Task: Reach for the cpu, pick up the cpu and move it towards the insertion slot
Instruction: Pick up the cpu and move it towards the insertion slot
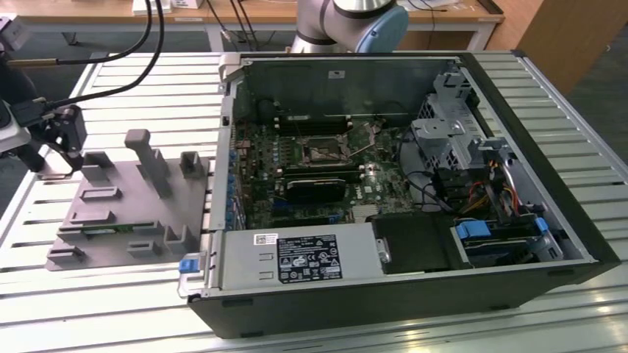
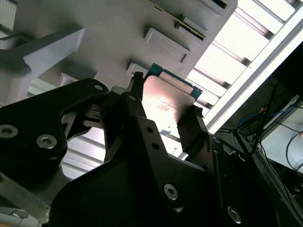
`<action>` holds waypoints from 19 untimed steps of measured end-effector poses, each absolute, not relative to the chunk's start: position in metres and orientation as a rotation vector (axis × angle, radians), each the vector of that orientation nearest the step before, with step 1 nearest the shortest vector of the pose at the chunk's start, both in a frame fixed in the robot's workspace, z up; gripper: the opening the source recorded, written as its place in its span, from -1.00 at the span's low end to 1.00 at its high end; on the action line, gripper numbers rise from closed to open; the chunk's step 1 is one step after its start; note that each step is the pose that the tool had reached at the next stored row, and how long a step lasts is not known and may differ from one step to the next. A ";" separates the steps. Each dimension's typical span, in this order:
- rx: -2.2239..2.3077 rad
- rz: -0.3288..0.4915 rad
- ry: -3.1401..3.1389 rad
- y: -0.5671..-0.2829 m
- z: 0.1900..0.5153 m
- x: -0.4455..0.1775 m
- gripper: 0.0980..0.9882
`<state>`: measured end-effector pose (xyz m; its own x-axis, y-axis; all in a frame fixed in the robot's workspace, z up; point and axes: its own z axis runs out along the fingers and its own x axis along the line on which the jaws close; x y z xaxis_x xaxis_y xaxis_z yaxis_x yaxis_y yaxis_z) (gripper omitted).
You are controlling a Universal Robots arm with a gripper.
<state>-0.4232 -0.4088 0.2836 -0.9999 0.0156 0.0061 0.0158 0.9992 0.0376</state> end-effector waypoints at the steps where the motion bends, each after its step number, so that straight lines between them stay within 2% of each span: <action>1: -0.025 -0.059 -3.135 -0.409 0.284 -0.423 0.00; 19: -0.025 -0.059 -3.135 -0.409 0.298 -0.423 0.00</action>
<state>-0.4232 -0.4088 0.2981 -0.9999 0.0155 0.0062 0.0158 0.9992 0.0376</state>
